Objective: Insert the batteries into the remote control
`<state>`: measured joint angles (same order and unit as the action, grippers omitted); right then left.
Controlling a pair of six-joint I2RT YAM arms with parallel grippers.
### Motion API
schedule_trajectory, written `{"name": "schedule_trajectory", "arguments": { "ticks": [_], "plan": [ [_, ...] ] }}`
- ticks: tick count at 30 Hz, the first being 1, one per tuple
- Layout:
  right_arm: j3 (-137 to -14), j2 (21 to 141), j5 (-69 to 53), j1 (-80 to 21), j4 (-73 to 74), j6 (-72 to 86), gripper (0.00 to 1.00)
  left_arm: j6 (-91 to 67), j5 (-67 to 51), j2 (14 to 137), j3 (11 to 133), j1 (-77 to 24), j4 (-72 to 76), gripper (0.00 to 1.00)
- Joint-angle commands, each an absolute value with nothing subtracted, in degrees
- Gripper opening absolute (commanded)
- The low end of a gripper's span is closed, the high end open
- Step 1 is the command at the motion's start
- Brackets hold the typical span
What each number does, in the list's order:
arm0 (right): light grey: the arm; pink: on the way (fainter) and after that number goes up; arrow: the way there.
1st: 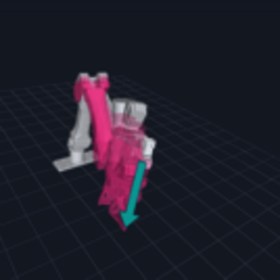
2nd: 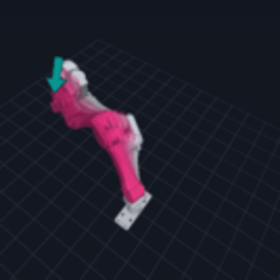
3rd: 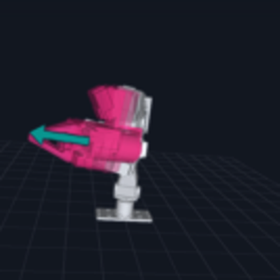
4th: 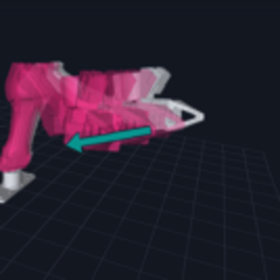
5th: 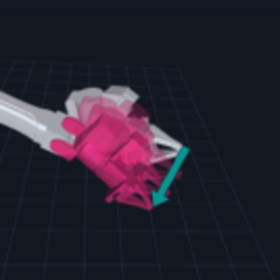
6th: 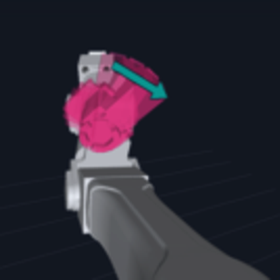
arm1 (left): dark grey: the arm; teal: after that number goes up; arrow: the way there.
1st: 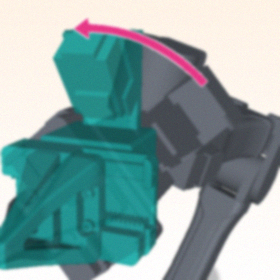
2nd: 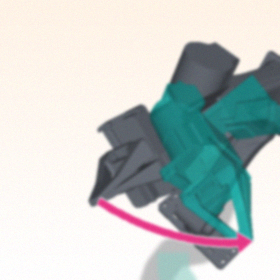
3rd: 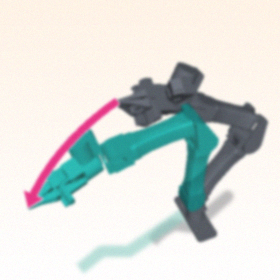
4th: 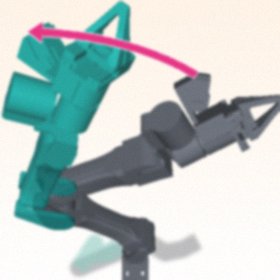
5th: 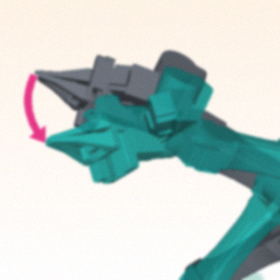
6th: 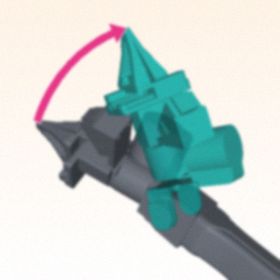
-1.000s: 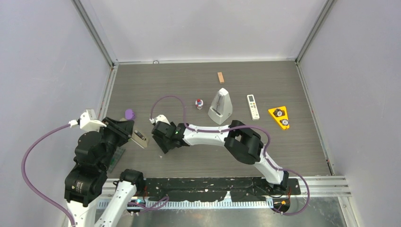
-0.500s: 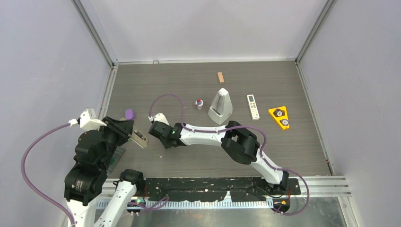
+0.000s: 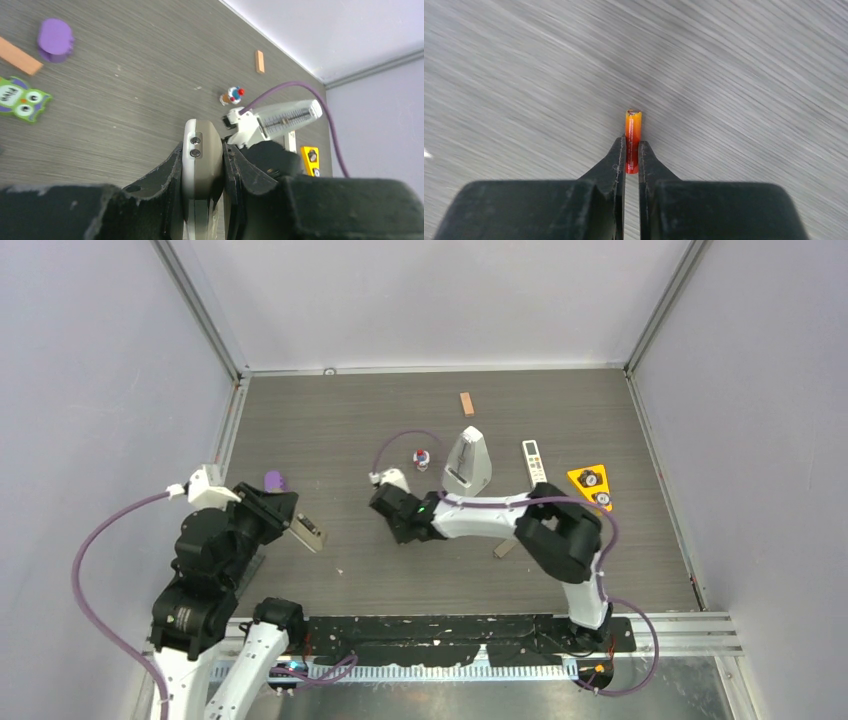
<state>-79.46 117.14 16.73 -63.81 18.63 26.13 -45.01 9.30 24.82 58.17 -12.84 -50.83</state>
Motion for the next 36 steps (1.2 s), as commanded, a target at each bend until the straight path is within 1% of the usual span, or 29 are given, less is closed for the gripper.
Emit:
{"name": "schedule_trajectory", "arguments": {
  "ticks": [1,4,9,12,14,15,17,20,25,36],
  "plan": [
    [-68.43,107.87,15.52,-59.44,24.28,21.16,0.05,-45.81,-3.76,25.26,52.59,-12.66,-37.30,0.00],
    [-64.31,97.33,12.67,-58.43,25.20,18.47,0.05,-47.63,-13.13,26.87,47.80,-12.70,-28.53,0.00],
    [-63.38,83.23,8.94,-58.10,30.70,18.03,0.05,-53.80,-24.29,30.35,38.67,-12.66,-10.39,0.00],
    [-66.20,76.00,7.16,-58.13,33.44,19.12,0.05,-59.48,-29.02,33.45,32.48,-12.81,4.78,0.00],
    [-70.61,74.69,6.72,-58.84,36.81,21.35,0.05,-63.58,-30.79,35.94,28.11,-13.20,15.23,0.00],
    [-74.59,75.14,6.65,-59.69,39.46,22.52,0.05,-65.45,-30.99,37.32,26.39,-13.59,19.89,0.00],
    [-78.81,76.16,6.95,-60.94,43.10,23.67,0.05,-68.60,-31.07,40.37,23.45,-14.50,28.40,0.00],
    [-83.58,79.17,6.97,-62.53,46.74,24.39,0.06,-71.60,-31.47,45.03,21.74,-16.56,36.91,0.00],
    [-91.55,84.25,8.64,-65.01,52.55,23.26,0.08,-74.83,-30.55,49.27,20.94,-19.81,43.69,0.00],
    [-99.48,90.00,11.51,-66.24,57.07,21.34,0.10,-84.80,-29.77,55.15,17.05,-20.30,56.28,0.00]
  ]
}}
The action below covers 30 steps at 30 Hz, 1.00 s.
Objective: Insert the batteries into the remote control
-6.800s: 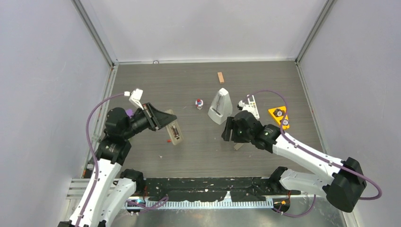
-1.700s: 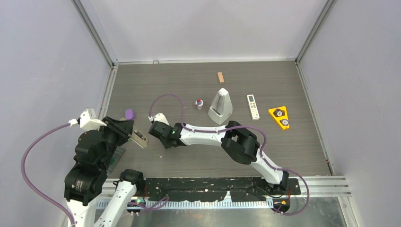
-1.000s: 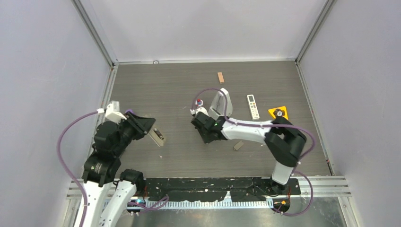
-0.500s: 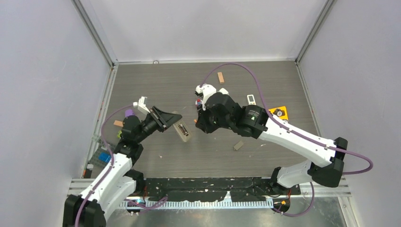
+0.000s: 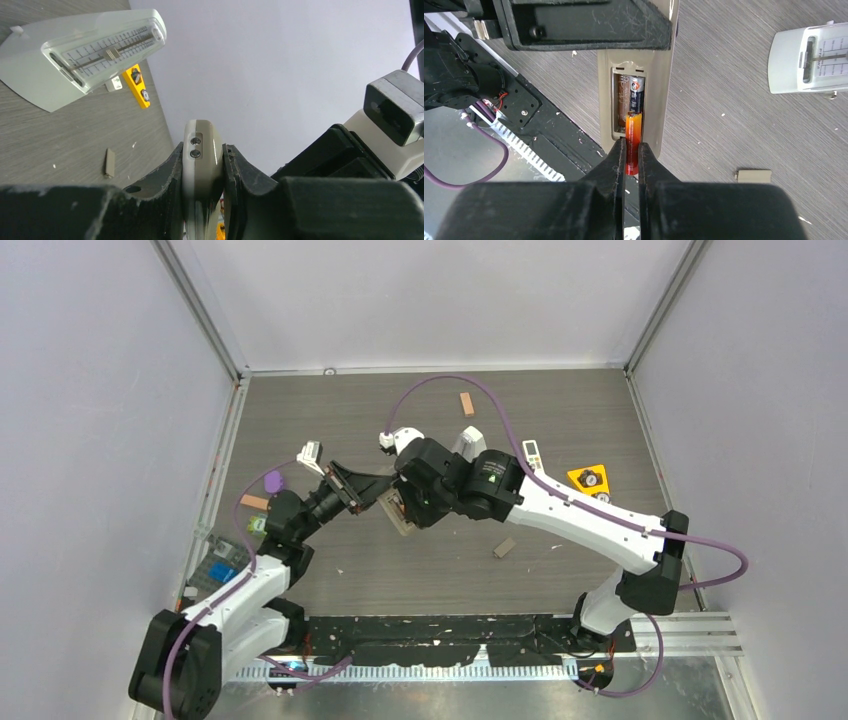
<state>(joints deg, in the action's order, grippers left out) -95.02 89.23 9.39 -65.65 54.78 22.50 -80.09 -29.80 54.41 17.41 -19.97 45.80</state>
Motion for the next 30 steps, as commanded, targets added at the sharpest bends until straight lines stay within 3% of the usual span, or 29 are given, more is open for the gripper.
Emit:
{"name": "schedule_trajectory", "arguments": {
  "ticks": [1,9,19,30],
  "plan": [
    [-99.70,90.13,11.55,-66.25,57.10,21.33,0.10,-85.38,-29.64,55.57,16.82,-20.30,57.06,0.00],
    [-102.12,92.10,12.22,-66.87,58.15,20.74,0.12,-87.15,-28.98,56.80,16.53,-20.30,58.60,0.00],
    [-104.96,94.95,13.99,-67.64,60.11,20.30,0.21,-88.10,-28.16,56.92,15.54,-20.30,58.30,0.00],
    [-105.69,94.31,16.00,-67.68,59.65,22.21,0.46,-88.72,-27.72,56.56,14.46,-20.33,58.01,0.00]
  ]
}}
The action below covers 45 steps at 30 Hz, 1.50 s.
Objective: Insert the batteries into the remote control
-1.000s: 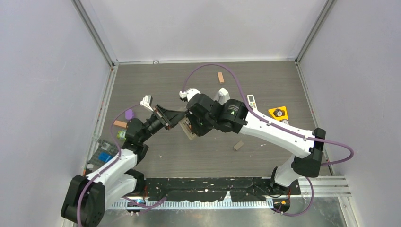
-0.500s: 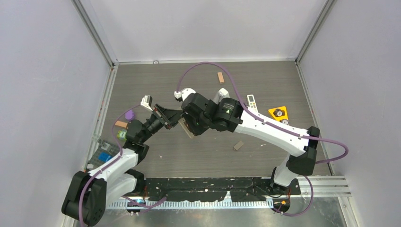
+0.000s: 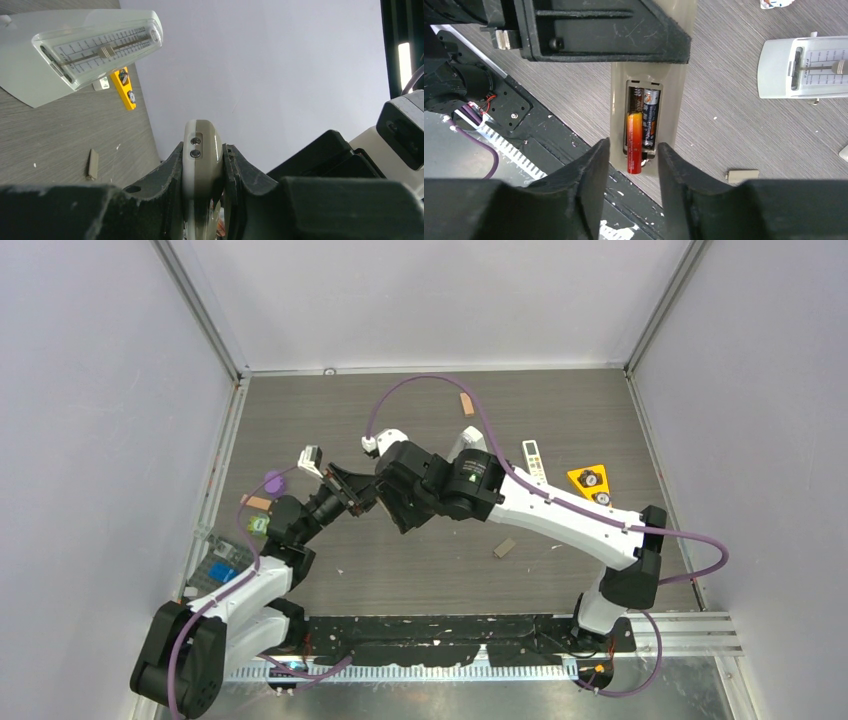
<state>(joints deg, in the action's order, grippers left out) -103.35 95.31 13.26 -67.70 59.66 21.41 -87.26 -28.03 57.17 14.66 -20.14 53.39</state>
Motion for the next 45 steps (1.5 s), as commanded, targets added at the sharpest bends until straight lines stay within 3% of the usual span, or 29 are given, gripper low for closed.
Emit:
{"name": "schedule_trajectory", "arguments": {
  "ticks": [1,8,14,19,45],
  "plan": [
    [-105.79,93.69,16.04,-67.68,59.14,22.44,0.50,-88.87,-27.57,56.54,14.35,-20.31,58.01,0.00],
    [-100.25,84.99,14.42,-66.68,50.66,26.12,0.65,-93.26,-25.78,55.90,13.08,-20.30,57.96,0.00],
    [-81.30,71.69,10.79,-64.66,34.29,29.04,0.64,-101.20,-23.46,54.05,12.54,-20.30,59.20,0.00],
    [-75.29,65.28,11.27,-64.28,28.51,29.91,0.59,-110.08,-19.86,52.06,11.54,-20.39,60.65,0.00],
    [-80.36,73.25,9.01,-64.29,29.58,29.99,0.58,-112.67,-18.33,49.82,12.83,-21.37,57.57,0.00]
  ]
}}
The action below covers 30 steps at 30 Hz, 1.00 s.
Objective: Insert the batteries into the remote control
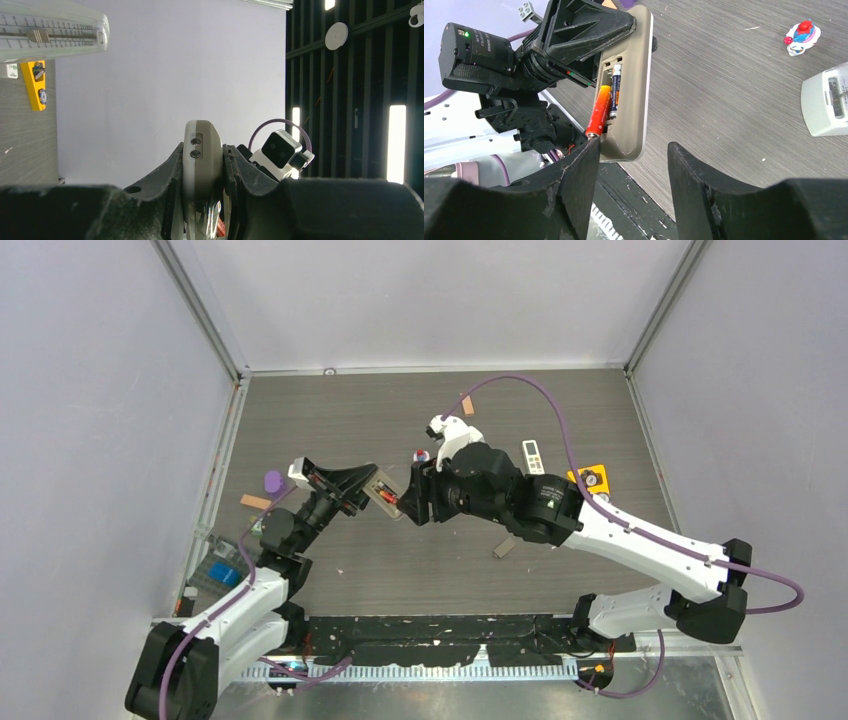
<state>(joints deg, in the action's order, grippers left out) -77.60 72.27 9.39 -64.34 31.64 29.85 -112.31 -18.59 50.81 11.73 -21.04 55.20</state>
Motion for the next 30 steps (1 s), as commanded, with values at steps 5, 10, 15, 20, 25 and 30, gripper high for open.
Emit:
{"name": "schedule_trajectory", "arguments": {
  "ticks": [5,10,15,20,25,30],
  "plan": [
    [-80.87,74.48,8.75,-64.34,29.60,30.41,0.58,-112.34,-18.83,49.94,12.72,-21.40,57.56,0.00],
    [-81.63,75.63,8.54,-64.29,30.09,30.87,0.59,-112.15,-18.85,49.81,12.32,-21.37,57.60,0.00],
    [-80.91,74.61,7.90,-64.33,29.50,30.99,0.61,-112.15,-18.60,49.66,11.80,-21.36,57.57,0.00],
    [-78.90,72.49,7.64,-63.98,27.81,31.64,0.61,-112.06,-18.63,49.54,11.48,-21.36,57.57,0.00],
    [-78.50,71.94,8.05,-63.63,27.81,32.65,0.61,-112.10,-18.70,49.56,11.35,-21.36,57.58,0.00],
    [-78.30,71.72,8.87,-63.22,27.53,33.13,0.60,-111.99,-18.87,49.66,11.40,-21.36,57.58,0.00]
  ]
}}
